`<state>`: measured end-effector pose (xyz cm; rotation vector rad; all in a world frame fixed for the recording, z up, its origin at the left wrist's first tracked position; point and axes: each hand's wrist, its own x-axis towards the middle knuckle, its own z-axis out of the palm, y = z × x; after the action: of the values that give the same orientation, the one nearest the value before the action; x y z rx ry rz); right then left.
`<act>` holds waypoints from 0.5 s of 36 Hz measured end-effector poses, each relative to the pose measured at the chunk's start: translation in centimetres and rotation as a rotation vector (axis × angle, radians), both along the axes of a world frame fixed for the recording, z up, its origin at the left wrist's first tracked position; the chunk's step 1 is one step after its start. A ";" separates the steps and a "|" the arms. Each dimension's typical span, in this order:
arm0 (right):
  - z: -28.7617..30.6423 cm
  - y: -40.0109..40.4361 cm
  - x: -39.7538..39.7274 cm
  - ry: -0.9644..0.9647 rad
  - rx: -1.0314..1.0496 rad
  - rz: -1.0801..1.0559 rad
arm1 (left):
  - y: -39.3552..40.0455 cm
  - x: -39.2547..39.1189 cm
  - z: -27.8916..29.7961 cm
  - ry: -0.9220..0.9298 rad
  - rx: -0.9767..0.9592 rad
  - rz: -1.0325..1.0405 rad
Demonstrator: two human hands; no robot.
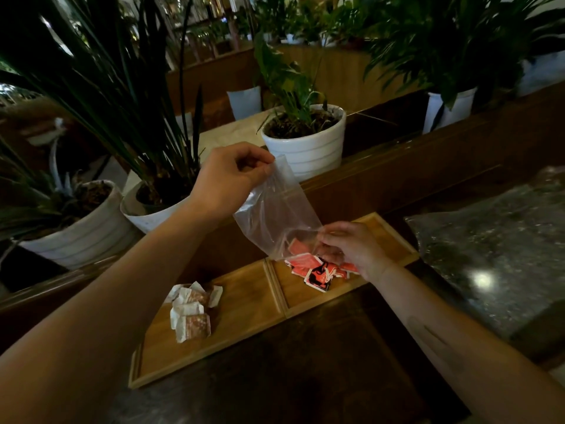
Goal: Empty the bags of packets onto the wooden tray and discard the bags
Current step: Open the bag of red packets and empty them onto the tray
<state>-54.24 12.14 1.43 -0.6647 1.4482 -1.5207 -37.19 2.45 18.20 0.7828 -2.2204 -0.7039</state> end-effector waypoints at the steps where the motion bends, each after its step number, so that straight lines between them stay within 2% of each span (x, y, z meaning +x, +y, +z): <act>1: 0.1 0.1 0.0 0.002 -0.005 0.001 | 0.0 0.1 0.1 0.010 0.005 0.000; 18: 2.4 1.5 -0.2 0.070 -0.098 -0.033 | 0.4 4.3 -0.8 0.118 -0.067 0.077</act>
<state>-54.48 13.69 3.80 -0.7634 1.4500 -1.6163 -32.90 2.85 17.43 0.7688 -2.0856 -0.6195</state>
